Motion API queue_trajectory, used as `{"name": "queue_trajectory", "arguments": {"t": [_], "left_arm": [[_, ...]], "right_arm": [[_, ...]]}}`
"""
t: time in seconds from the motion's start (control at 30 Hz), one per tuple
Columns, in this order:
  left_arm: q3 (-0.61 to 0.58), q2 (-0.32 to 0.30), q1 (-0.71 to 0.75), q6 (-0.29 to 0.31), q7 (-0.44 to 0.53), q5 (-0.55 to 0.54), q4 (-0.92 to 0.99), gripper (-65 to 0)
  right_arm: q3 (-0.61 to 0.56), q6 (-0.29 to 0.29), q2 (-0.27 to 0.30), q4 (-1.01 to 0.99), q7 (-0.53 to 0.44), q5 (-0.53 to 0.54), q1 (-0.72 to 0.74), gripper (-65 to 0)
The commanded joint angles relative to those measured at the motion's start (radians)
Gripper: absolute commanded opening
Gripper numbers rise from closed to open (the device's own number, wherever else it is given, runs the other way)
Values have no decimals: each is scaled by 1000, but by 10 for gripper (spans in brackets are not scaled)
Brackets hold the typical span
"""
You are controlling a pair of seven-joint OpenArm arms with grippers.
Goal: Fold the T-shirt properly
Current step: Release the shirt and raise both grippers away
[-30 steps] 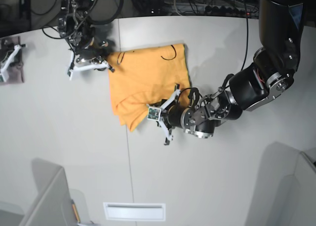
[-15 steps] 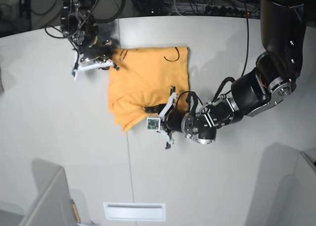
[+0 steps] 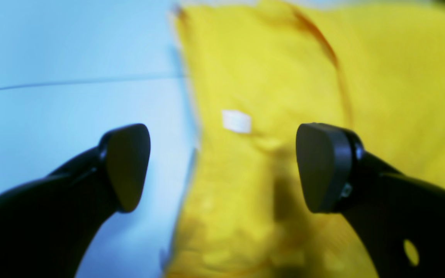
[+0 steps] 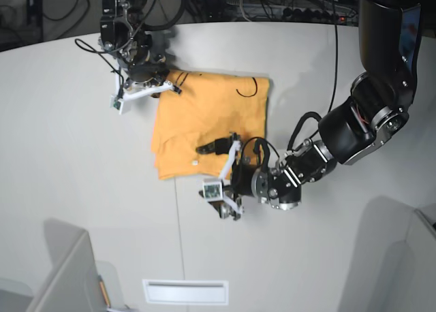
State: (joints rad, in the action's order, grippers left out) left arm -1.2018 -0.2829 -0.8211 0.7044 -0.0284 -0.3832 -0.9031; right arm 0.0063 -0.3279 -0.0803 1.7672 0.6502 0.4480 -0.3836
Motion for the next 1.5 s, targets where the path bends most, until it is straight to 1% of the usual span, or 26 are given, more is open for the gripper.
{"name": "queue_trajectory", "arguments": {"t": [0.0, 0.13, 0.23, 0.27, 0.3, 0.33, 0.37, 0.4, 0.43, 0.5, 0.6, 0.67, 0.73, 0.8, 0.87, 0.93, 1.0, 1.1, 1.13, 1.2, 1.27, 1.37, 1.47], "left_arm": [[47, 1, -34, -6, 17, -32, -14, -77], [176, 3, -33, -6, -101, -95, -26, -76], [253, -3, -14, -6, -135, -138, -109, -79], [285, -12, 3, -6, -149, -144, -150, -79], [328, -37, 21, -6, -172, -147, -190, -82], [374, -55, 52, -6, -201, -147, -228, -91], [420, -69, 85, -6, -230, -142, -265, -114], [477, -83, 125, -6, -265, -139, -308, -166], [538, -100, 170, -6, -298, -132, -348, -232], [673, -121, 273, -6, -338, -96, -426, -382], [885, -132, 467, -6, -344, 0, -572, -643], [1005, -128, 586, -6, -344, 76, -661, -650], [1101, -126, 691, -6, -339, 108, -735, -650], [1177, -126, 790, -6, -282, 109, -792, -650], [1238, -126, 897, -6, -175, 114, -827, -650], [1290, -126, 1015, -6, -54, 114, -851, -650], [1328, -125, 1135, -6, 64, 114, -868, -650], [1387, -125, 1296, -6, 180, 114, -891, -650], [1407, -123, 1341, -6, 201, 111, -896, -650], [1442, -120, 1442, -6, 242, 108, -897, -650], [1474, -97, 1525, -6, 285, 106, -897, -650], [1532, -37, 1654, -6, 374, 106, -890, -650], [1557, 12, 1756, -6, 447, 106, -864, -650]], "right_arm": [[-1, -1, 0, 7, 15, -4, -5, -650], [-1, -1, 1, 9, 15, -4, -7, -650], [4, -1, 4, 13, 6, -5, -8, -650], [5, -1, 6, 13, 4, -7, -10, -650], [5, -1, 10, 15, -8, -8, -13, -650], [5, -1, 29, 24, -36, -8, -16, -650], [1, -1, 44, 33, -66, -8, -24, -650], [-2, -1, 57, 43, -106, -8, -42, -650], [-2, -1, 66, 55, -145, -8, -53, -650], [2, -1, 86, 75, -201, -8, -68, -650], [-4, 0, 146, 105, -290, -8, -94, -650], [-6, 5, 173, 130, -350, -10, -120, -650], [-6, 6, 205, 148, -409, -10, -148, -650], [-38, 6, 236, 167, -467, -12, -170, -650], [-102, 6, 285, 188, -525, -68, -180, -650], [-190, 6, 316, 198, -603, -188, -205, -650], [-253, 5, 320, 201, -706, -335, -249, -650], [-299, 5, 317, 198, -863, -515, -344, -650], [-308, 5, 317, 198, -913, -550, -374, -650], [-319, 5, 317, 196, -1012, -585, -449, -650], [-319, 5, 317, 194, -1074, -588, -516, -650], [-319, 3, 317, 188, -1090, -588, -607, -650], [-319, 2, 317, 139, -1090, -588, -682, -650]]}}
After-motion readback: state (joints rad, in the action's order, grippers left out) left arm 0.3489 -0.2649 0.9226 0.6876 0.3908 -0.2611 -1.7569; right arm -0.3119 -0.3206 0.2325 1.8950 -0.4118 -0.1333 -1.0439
